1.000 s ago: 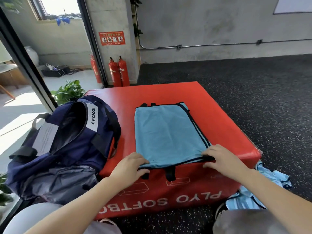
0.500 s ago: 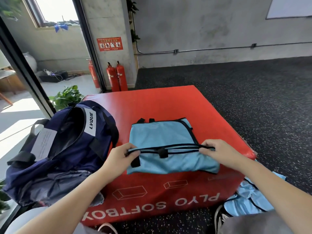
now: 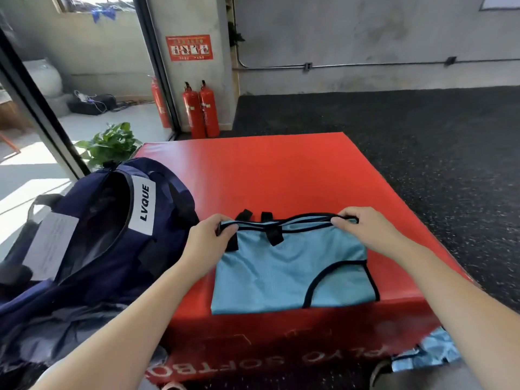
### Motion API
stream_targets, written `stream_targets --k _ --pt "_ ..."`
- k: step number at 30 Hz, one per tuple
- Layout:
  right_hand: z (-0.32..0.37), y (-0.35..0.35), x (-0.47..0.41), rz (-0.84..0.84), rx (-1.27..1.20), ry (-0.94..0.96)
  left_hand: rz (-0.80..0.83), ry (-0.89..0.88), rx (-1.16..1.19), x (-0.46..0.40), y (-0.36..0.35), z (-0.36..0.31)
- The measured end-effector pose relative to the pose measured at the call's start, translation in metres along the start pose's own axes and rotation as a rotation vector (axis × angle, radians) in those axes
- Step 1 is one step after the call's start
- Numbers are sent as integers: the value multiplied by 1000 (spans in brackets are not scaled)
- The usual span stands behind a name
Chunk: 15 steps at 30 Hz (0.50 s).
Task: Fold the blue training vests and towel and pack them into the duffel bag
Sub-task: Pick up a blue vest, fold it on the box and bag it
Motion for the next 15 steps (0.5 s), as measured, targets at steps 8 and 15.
stream_targets --k 8,15 --pt "-16 -22 -45 57 158 -18 -41 123 -94 -44 -9 51" --pt "17 -33 -52 -21 513 54 -76 105 -241 -50 -13 56"
Point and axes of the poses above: each hand's wrist, its own x-axis away from the middle knuckle, its own y-axis out of the back of the hand, z = x × y, the point moved 10 cm from there along -x, towards the middle knuckle, and after that the axes turned 13 degrees about x, right-handed, at the moved point
